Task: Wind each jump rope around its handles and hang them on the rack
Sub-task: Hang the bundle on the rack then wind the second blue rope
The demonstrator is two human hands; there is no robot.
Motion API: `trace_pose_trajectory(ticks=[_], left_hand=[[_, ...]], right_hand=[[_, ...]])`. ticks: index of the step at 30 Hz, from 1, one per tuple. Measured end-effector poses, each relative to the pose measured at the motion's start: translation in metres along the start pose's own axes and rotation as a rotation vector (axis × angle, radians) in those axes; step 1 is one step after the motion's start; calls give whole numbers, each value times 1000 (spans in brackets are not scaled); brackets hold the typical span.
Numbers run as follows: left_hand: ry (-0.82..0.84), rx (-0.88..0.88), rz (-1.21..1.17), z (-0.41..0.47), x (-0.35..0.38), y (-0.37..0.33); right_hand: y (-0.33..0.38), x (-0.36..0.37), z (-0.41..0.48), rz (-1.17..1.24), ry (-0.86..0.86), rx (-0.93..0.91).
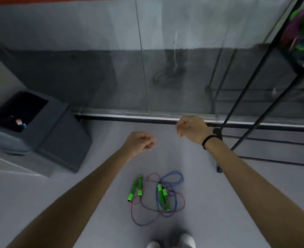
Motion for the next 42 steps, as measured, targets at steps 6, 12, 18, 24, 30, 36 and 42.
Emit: trace_pose_trajectory(ticks=[6, 12, 18, 24, 30, 36, 42], left_hand=[[-80, -109, -54, 22, 8, 143], [-125, -144, -69, 98, 67, 336], [-126, -118, -87, 189, 119, 535], [-158, -81, -68, 223, 138, 652], [-126, -47, -12, 209, 143, 682], [-98, -57, -20, 204, 137, 679], [-125, -113, -32, 211, 125, 695]], right_hand=[[-87, 115, 17, 10, 149, -2], [-253, 279, 62, -10, 229, 20], [-414, 418, 117, -91, 172, 81], [-542, 521, 129, -190, 192, 142], [-596, 584, 122, -225, 204, 270], [-608, 611, 115, -163, 168, 366], [-604, 616, 121, -270, 188, 367]])
Point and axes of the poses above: each hand's wrist, its own z-axis towards the middle knuckle, its own x-axis out of the palm, y = z × x, the point moved 5 cm from there along z, towards the middle knuckle, and after that the axes turned 3 degrees about -z, right-handed, at the moved point
